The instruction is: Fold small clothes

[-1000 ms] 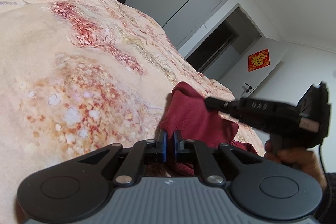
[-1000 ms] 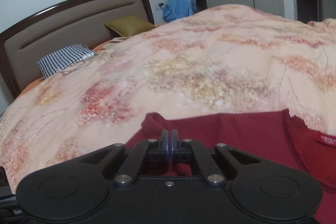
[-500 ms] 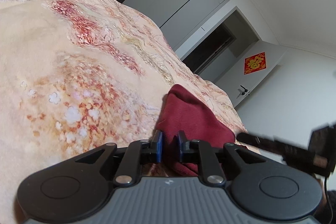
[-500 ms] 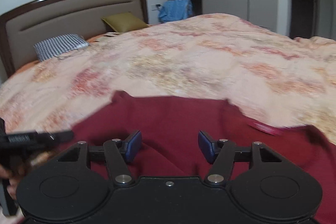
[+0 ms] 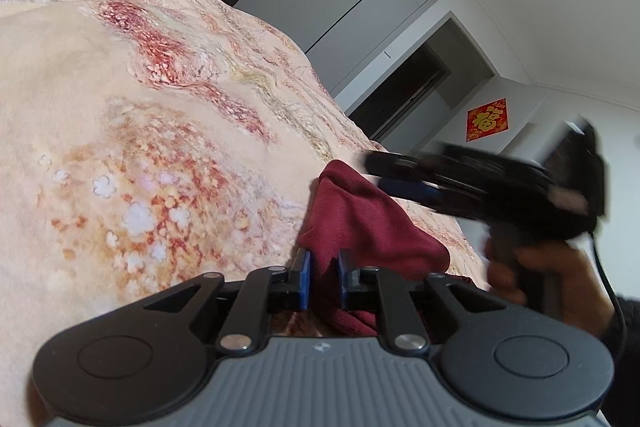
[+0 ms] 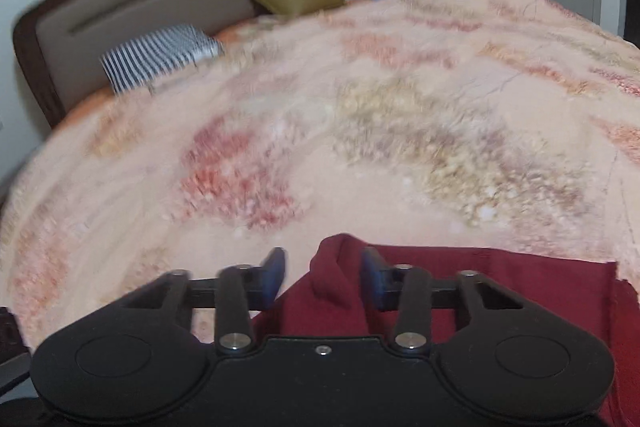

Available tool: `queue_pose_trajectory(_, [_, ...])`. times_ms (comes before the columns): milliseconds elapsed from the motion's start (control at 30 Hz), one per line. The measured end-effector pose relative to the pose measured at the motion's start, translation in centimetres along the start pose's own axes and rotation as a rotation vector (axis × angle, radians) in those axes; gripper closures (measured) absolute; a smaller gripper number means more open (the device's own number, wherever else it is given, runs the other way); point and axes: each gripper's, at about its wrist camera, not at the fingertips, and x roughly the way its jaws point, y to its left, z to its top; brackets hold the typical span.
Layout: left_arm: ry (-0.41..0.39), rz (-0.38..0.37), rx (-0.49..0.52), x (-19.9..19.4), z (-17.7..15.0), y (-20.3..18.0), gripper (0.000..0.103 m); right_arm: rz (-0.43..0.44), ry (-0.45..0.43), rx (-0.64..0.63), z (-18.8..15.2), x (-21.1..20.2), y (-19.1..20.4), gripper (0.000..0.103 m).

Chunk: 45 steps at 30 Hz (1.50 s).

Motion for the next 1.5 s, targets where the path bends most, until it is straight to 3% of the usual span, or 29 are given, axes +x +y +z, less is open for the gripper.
queue_pose_trajectory(67, [-0.001, -0.001, -0.001, 0.0, 0.0, 0.1, 0.09, -0.05, -0.004, -0.033, 0.2, 0.8, 0.7, 0.101])
queue_pose_trajectory(200, [-0.009, -0.009, -0.007, -0.2, -0.1, 0.2, 0.093, -0.059, -0.169, 0.057, 0.8, -0.7, -0.6, 0.101])
queue_pose_trajectory(333, [-0.008, -0.002, -0.007, -0.2, 0.0, 0.1, 0.094, -0.062, -0.129, 0.062, 0.6, 0.2, -1.7, 0.097])
queue_pose_trajectory(467, [-0.006, 0.002, -0.009, -0.2, 0.0, 0.1, 0.095, -0.055, -0.154, 0.093, -0.2, -1.6, -2.6, 0.064])
queue_pose_trajectory(533, [-0.008, 0.001, -0.009, -0.2, 0.0, 0.1, 0.095, -0.053, -0.169, 0.113, -1.1, -3.7, -3.6, 0.056])
queue_pose_trajectory(600, [-0.012, 0.0, -0.01, -0.3, 0.0, 0.1, 0.095, -0.07, -0.189, 0.104, -2.9, -6.6, -4.5, 0.041])
queue_pose_trajectory(667, [-0.02, -0.001, -0.009, -0.5, 0.0, 0.1, 0.096, -0.114, -0.2, 0.083, -5.7, -9.8, -5.5, 0.033])
queue_pose_trajectory(800, [-0.046, 0.0, -0.006, -0.9, -0.1, 0.0, 0.097, -0.261, -0.22, 0.076, -12.5, -16.1, -7.8, 0.031])
queue_pose_trajectory(933, [-0.076, 0.008, -0.006, -1.4, -0.1, -0.1, 0.097, -0.369, -0.22, 0.153, -18.7, -20.4, -10.1, 0.033])
queue_pose_trajectory(1033, [-0.08, 0.024, -0.006, -1.5, -0.2, -0.1, 0.097, -0.337, -0.19, 0.222, -21.6, -20.8, -11.0, 0.043])
queue_pose_trajectory(1133, [-0.083, 0.037, -0.001, -1.6, -0.2, -0.2, 0.097, -0.298, -0.203, 0.254, -22.8, -20.2, -10.9, 0.076])
queue_pose_trajectory(1167, [-0.085, 0.038, 0.001, -1.7, -0.2, -0.3, 0.097, -0.285, -0.2, 0.246, -22.8, -19.9, -10.6, 0.095])
queue_pose_trajectory(1267, [-0.101, 0.031, 0.011, -2.1, -0.3, -0.5, 0.097, -0.299, -0.225, 0.187, -22.7, -20.2, -9.5, 0.098])
queue_pose_trajectory(1367, [-0.128, 0.006, 0.011, -2.7, -0.5, -0.6, 0.097, -0.311, -0.267, 0.213, -23.1, -21.6, -9.6, 0.098])
queue_pose_trajectory(1500, [-0.121, 0.029, 0.025, -2.6, -0.6, -1.0, 0.097, -0.307, -0.24, 0.204, -24.4, -21.3, -9.6, 0.096])
